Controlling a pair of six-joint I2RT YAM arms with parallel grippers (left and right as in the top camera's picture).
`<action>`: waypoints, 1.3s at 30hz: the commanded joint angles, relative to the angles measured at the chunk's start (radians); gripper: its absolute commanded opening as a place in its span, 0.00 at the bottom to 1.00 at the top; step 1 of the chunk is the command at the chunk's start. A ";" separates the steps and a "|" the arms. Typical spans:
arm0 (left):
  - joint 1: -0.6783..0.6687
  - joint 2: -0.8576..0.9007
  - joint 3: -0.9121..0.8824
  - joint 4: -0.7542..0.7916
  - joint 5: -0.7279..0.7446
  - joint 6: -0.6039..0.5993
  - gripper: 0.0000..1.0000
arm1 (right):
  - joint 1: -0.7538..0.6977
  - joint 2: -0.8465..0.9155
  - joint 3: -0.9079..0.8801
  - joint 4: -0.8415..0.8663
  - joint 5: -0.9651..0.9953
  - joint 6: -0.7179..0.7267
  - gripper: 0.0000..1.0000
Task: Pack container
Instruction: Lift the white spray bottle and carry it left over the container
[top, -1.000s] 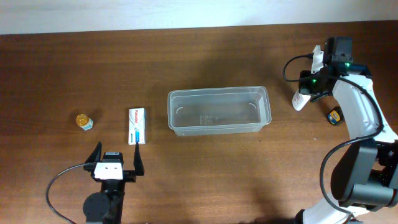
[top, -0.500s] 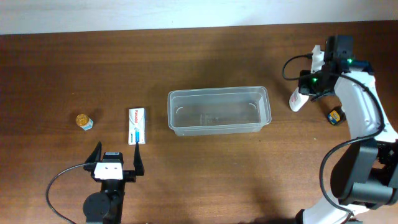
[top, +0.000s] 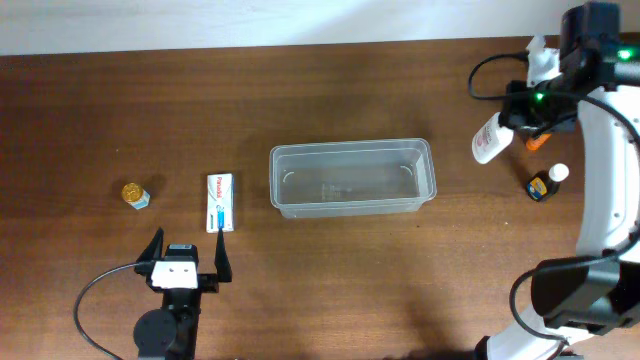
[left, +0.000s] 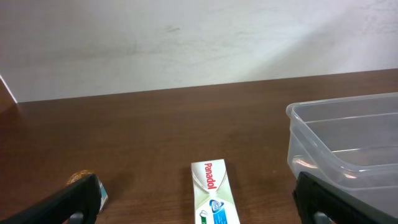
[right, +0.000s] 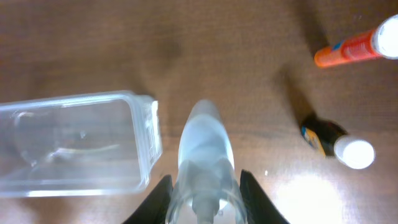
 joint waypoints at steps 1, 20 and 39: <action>0.004 -0.006 -0.002 -0.005 0.011 0.016 0.99 | 0.029 -0.018 0.093 -0.050 -0.056 0.008 0.23; 0.004 -0.006 -0.002 -0.005 0.011 0.016 0.99 | 0.351 -0.002 0.063 -0.035 -0.003 -0.019 0.24; 0.004 -0.006 -0.002 -0.005 0.011 0.016 0.99 | 0.372 0.030 -0.174 0.157 0.127 0.148 0.24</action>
